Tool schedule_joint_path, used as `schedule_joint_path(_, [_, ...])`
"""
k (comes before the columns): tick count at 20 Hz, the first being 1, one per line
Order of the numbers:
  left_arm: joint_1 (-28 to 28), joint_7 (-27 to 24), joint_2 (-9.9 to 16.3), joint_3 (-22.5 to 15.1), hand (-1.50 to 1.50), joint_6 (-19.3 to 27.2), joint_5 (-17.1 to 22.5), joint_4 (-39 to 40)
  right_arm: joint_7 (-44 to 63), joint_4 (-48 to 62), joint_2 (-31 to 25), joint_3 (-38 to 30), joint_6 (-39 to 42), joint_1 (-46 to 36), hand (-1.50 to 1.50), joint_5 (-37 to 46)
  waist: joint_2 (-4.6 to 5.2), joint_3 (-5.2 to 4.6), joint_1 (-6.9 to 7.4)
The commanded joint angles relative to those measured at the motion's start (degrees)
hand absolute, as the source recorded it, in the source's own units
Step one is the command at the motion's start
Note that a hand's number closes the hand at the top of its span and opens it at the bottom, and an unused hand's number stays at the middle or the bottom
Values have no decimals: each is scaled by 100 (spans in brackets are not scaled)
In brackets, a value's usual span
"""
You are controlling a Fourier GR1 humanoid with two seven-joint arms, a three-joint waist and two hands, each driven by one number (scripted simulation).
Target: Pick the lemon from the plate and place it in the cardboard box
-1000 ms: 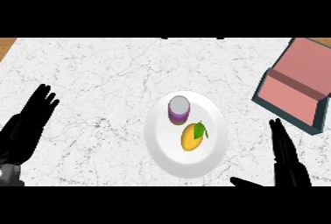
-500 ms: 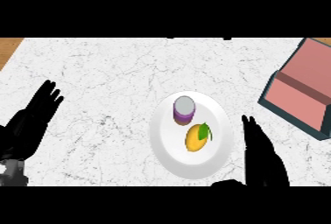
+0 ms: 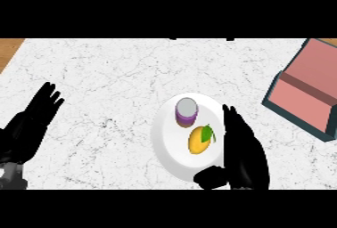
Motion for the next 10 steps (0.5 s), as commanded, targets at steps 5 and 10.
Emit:
schedule_joint_path(5, [76, 6, 45, 165, 0, -190, 55, -11, 1540, 314, 154, 144, 444, -459, -150, -289, -21, 9, -66])
schedule_joint_path(10, [53, -152, -72, 144, 0, -340, -9, 217, 1542, 516, 154, 161, 353, -816, -150, -384, -11, 7, -86])
